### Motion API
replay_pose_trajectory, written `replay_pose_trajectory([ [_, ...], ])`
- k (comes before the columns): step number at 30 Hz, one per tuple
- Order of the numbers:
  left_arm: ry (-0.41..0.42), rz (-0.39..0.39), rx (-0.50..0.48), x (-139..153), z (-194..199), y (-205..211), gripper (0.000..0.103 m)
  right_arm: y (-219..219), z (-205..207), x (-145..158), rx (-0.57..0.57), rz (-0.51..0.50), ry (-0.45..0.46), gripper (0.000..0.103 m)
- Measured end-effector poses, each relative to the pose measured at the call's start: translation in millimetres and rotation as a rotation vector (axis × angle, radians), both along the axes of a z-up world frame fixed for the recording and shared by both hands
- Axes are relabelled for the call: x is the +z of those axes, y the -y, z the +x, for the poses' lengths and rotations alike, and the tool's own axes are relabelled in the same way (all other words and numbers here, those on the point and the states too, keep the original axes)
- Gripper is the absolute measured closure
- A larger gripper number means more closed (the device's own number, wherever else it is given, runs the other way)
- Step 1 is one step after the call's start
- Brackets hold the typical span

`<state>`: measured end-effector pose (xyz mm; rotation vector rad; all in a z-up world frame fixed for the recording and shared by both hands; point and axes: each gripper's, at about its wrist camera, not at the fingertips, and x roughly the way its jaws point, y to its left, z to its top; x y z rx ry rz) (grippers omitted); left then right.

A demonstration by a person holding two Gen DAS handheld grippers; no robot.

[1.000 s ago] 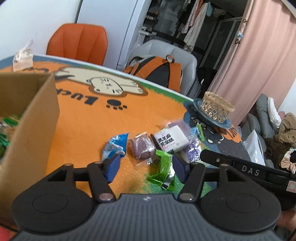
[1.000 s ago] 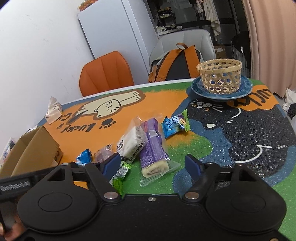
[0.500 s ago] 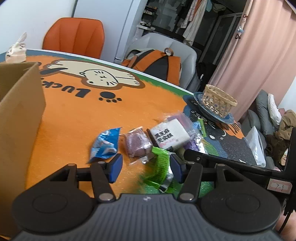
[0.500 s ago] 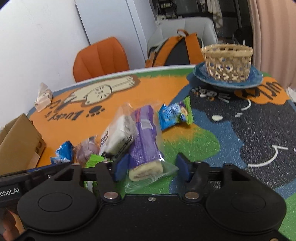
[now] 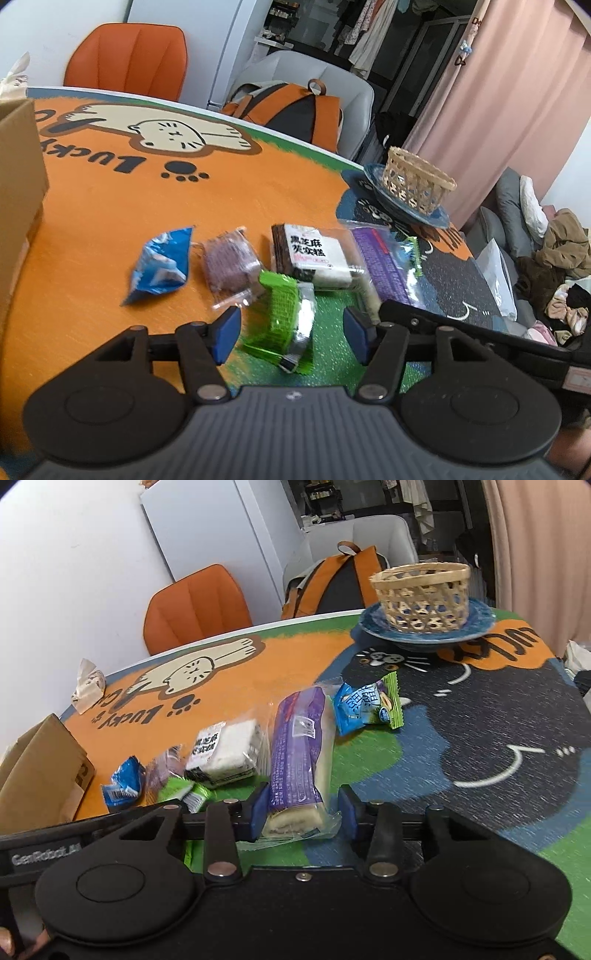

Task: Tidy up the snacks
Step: 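Grasp the green packet with the left gripper while the right grasps the purple-wrapped roll, then carry both snacks over the cardboard box and open both grippers to drop them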

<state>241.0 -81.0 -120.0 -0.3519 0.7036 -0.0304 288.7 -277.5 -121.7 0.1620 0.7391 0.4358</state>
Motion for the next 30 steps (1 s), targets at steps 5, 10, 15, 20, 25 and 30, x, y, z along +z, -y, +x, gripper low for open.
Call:
replay_pose_trajectory([
  [5,0.009,0.025,-0.005,-4,0,8,0.044,9,-13,1,-0.005,-0.013,-0.008,0.063],
  [10,0.017,0.067,-0.009,-5,-2,12,0.054,10,-19,6,-0.027,-0.053,-0.017,0.055],
  [15,0.020,0.073,0.004,-6,-3,4,0.077,0,-17,8,-0.016,-0.087,0.011,0.049],
  [20,0.018,0.072,0.016,-3,-9,-5,0.077,-14,-13,8,-0.005,-0.138,0.045,0.033],
  [25,0.028,0.070,0.023,2,-17,-11,0.077,-24,-4,3,-0.007,-0.159,0.037,0.033],
  [30,0.041,0.070,0.034,9,-23,-18,0.077,-36,-5,-2,0.007,-0.216,0.059,0.032],
])
